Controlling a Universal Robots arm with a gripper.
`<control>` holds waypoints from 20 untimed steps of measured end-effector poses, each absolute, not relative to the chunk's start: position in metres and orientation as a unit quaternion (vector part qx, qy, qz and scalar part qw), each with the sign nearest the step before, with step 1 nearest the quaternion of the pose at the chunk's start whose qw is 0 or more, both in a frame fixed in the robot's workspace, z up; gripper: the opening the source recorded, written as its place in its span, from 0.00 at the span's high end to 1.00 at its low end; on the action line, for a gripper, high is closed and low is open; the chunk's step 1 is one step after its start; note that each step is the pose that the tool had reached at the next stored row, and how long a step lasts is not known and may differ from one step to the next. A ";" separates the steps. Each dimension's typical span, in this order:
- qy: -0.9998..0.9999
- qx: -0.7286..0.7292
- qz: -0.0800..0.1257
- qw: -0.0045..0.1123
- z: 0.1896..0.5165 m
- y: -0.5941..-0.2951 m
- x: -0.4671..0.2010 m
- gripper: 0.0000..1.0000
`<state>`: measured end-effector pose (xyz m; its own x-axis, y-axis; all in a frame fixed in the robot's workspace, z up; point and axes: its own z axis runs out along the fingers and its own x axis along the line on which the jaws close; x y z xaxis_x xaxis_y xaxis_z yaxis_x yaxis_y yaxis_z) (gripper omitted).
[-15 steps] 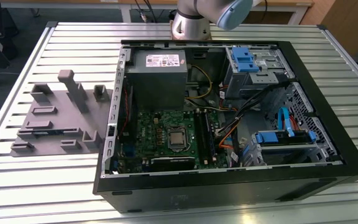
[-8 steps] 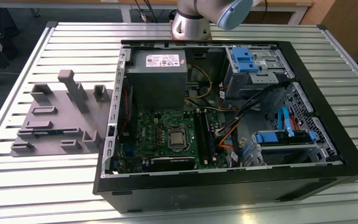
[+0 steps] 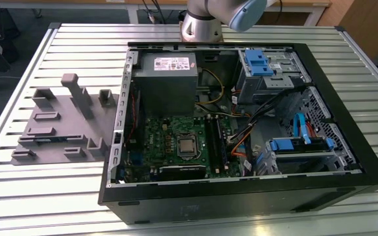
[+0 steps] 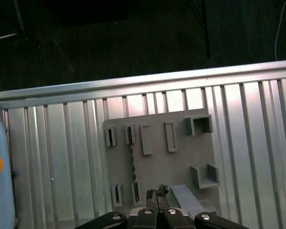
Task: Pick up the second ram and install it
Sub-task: 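Pick up the second ram and move it above second insertion slot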
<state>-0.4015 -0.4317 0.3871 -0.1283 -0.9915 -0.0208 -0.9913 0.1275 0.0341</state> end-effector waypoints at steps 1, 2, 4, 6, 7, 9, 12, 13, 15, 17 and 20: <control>-0.751 0.660 -0.020 0.003 0.387 -0.432 -0.401 0.89; -0.751 0.660 -0.020 0.003 0.387 -0.432 -0.401 0.89; -0.751 0.660 -0.020 0.003 0.387 -0.432 -0.401 0.89; -0.750 0.661 -0.020 0.003 0.387 -0.432 -0.401 0.89; -0.749 0.662 -0.020 0.003 0.387 -0.432 -0.401 0.89; -0.746 0.666 -0.020 0.004 0.387 -0.432 -0.402 0.89; -0.735 0.678 -0.020 0.004 0.387 -0.432 -0.402 0.89; -0.731 0.682 -0.020 0.004 0.387 -0.432 -0.402 0.89; -0.730 0.683 -0.020 0.004 0.387 -0.432 -0.402 0.89; -0.730 0.684 -0.019 0.004 0.387 -0.432 -0.402 0.89; -0.730 0.684 -0.019 0.004 0.386 -0.432 -0.401 0.84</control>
<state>-0.4015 -0.4317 0.3864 -0.0656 -0.9976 -0.0201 -0.9973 0.0649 0.0341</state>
